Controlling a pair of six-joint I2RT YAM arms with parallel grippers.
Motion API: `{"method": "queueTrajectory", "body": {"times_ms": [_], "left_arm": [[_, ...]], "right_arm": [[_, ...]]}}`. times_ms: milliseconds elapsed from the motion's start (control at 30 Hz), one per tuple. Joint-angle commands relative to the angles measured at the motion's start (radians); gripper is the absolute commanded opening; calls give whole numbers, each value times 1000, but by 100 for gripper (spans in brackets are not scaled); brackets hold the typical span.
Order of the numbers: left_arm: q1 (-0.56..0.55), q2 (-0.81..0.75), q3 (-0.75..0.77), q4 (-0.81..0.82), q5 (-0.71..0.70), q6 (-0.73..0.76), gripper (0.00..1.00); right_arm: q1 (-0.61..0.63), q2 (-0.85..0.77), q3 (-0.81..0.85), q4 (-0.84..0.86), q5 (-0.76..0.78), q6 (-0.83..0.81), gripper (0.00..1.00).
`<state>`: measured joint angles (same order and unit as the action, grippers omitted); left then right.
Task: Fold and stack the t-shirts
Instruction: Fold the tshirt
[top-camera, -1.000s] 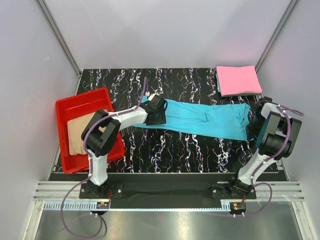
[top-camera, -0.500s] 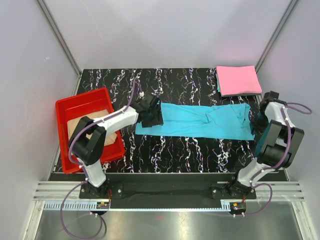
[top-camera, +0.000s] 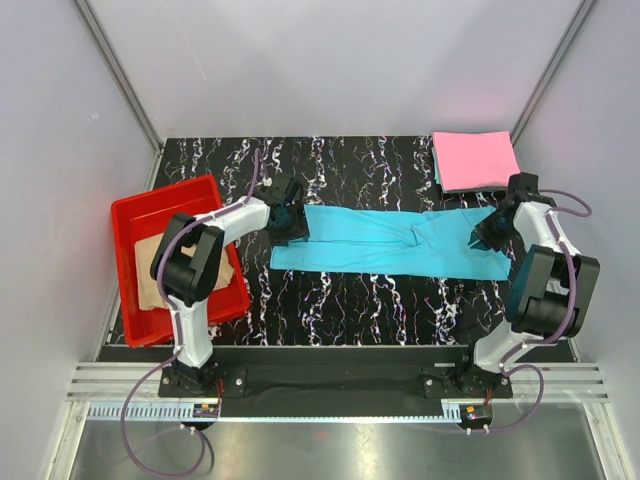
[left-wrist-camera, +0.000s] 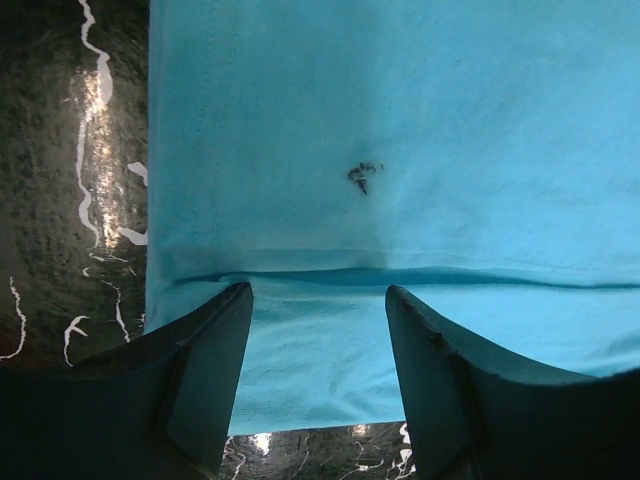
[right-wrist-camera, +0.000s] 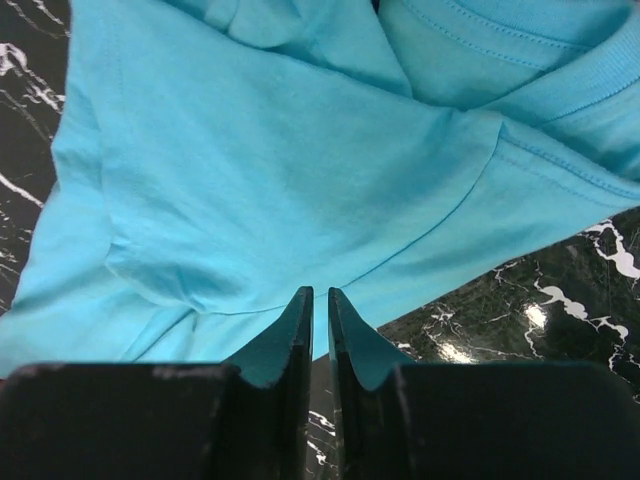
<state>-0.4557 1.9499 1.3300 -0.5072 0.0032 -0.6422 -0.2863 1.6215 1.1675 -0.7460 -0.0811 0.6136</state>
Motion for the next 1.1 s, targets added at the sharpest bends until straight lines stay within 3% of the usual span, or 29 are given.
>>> {"method": "queueTrajectory", "body": {"times_ms": [0, 267, 433, 533, 1067], "left_arm": [[9, -37, -20, -5, -71, 26, 63], [11, -85, 0, -24, -110, 38, 63], [9, -106, 31, -136, -337, 27, 63], [11, -138, 28, -151, -384, 22, 63], [35, -71, -35, -22, -82, 53, 59]], "right_arm": [[-7, 29, -8, 34, -20, -21, 18], [-7, 98, 3, 40, 70, -49, 18], [-8, 132, 11, 40, 106, -60, 18], [-8, 147, 12, 46, 115, -67, 18], [-8, 123, 44, 31, 115, -86, 18]]}}
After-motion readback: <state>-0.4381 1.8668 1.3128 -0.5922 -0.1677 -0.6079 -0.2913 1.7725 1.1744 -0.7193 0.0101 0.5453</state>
